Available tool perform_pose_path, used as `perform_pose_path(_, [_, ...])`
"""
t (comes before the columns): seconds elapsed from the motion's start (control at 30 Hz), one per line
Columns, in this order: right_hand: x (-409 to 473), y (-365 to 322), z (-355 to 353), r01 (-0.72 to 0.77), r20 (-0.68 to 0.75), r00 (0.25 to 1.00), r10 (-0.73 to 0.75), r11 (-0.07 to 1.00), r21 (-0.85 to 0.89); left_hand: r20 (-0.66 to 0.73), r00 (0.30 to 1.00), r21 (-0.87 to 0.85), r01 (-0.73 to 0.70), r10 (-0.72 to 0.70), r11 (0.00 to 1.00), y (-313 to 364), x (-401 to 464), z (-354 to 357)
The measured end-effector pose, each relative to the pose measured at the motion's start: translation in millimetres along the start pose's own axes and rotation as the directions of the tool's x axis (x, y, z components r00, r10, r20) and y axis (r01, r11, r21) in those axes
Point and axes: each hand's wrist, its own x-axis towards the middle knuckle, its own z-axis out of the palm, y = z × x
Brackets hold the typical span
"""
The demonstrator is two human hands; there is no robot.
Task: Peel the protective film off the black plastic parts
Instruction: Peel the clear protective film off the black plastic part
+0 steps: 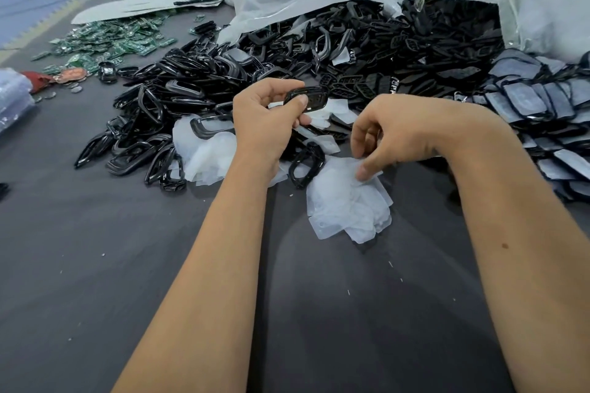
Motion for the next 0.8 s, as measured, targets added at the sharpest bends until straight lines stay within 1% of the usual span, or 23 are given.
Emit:
perform_pose_path(0.1, [-1, -3, -2, 0.028, -0.019, 0.999, -0.028, 0.999, -0.032, -0.011, 1.0, -0.008, 0.002, -0.002, 1.0, 1, -1, 1])
perform_pose_path(0.17, [-4, 1, -7, 0.052, -0.063, 0.997, -0.051, 0.998, 0.02, -0.027, 1.0, -0.026, 0.01, -0.011, 1.0, 2, -1, 0])
perform_pose_path(0.23, [-7, 7, -14, 0.103, -0.133, 0.988, -0.079, 0.978, 0.182, -0.042, 0.999, -0.056, 0.022, -0.025, 0.998, 3, -1, -1])
perform_pose_path(0.33, [-6, 9, -19, 0.213, -0.254, 0.96, -0.116, 0.893, 0.396, -0.081, 0.995, -0.12, 0.043, -0.053, 0.992, 5, -2, -1])
perform_pose_path(0.4, [0, 5, -15, 0.271, -0.274, 0.95, -0.15, 0.832, 0.484, -0.12, 0.989, -0.216, 0.06, -0.087, 0.975, 7, 0, -2])
perform_pose_path(0.43, [4, 1, -12, 0.281, -0.257, 0.952, -0.169, 0.814, 0.509, -0.138, 0.984, -0.286, 0.07, -0.113, 0.956, 8, 1, -3])
perform_pose_path(0.47, [8, -3, -7, 0.279, -0.219, 0.957, -0.19, 0.808, 0.519, -0.153, 0.979, -0.358, 0.075, -0.138, 0.931, 10, 1, -4])
perform_pose_path(0.53, [14, -12, 4, 0.252, -0.122, 0.968, -0.221, 0.835, 0.489, -0.169, 0.971, -0.475, 0.07, -0.169, 0.877, 13, 2, -7])
perform_pose_path(0.57, [16, -15, 9, 0.242, -0.109, 0.97, -0.216, 0.856, 0.457, -0.165, 0.971, -0.514, 0.065, -0.173, 0.855, 15, 2, -8])
perform_pose_path(0.63, [20, -16, 17, 0.244, -0.195, 0.964, -0.18, 0.889, 0.387, -0.126, 0.977, -0.582, 0.07, -0.174, 0.811, 19, 2, -9])
perform_pose_path(0.7, [21, -16, 19, 0.265, -0.301, 0.94, -0.161, 0.899, 0.348, -0.038, 0.985, -0.647, 0.104, -0.169, 0.755, 24, 0, -5])
perform_pose_path(0.73, [20, -15, 18, 0.279, -0.327, 0.93, -0.165, 0.897, 0.342, 0.007, 0.986, -0.658, 0.13, -0.167, 0.741, 26, -1, -1])
perform_pose_path(0.8, [20, -12, 16, 0.314, -0.328, 0.926, -0.187, 0.864, 0.394, 0.065, 0.98, -0.605, 0.189, -0.189, 0.773, 26, -5, 11])
